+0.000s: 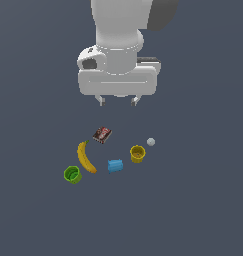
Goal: Pick up a designated object from a clutter of objects.
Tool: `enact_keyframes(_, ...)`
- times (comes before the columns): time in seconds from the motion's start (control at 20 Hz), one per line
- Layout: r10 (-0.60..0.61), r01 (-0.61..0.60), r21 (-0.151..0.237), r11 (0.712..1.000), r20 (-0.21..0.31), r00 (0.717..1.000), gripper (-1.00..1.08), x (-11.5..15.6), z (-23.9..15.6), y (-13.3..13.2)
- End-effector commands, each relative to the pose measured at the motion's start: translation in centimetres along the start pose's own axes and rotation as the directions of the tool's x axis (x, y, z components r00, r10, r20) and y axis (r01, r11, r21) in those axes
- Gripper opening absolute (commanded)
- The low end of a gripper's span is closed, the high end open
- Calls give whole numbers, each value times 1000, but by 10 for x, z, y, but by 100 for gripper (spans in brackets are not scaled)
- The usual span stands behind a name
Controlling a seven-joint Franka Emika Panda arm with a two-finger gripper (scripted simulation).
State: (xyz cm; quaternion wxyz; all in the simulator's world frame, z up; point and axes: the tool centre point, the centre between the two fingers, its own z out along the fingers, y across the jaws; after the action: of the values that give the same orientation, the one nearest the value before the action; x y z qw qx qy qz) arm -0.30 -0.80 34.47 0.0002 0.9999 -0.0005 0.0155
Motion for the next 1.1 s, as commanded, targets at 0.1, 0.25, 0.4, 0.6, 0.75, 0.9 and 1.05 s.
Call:
enact_keyframes(0.1,-4,4,-2,1000,1,1000,100,0,0,0)
enact_keyframes(0.25,-21,21,-13,1000,8,1000,100,-2,2,3)
enact_keyframes(0.4,-43,43,-26,999,16,999,100,-3,4,6)
enact_keyframes(0.6,-48,48,-29,998,18,999,100,-4,4,7)
enact_keyframes(0.75,-49,49,-28,998,18,999,100,-3,5,7)
enact_keyframes(0.9,-56,57,-26,998,19,998,100,-1,11,10)
enact_keyframes(1.05,-69,70,-22,997,20,997,100,3,20,15)
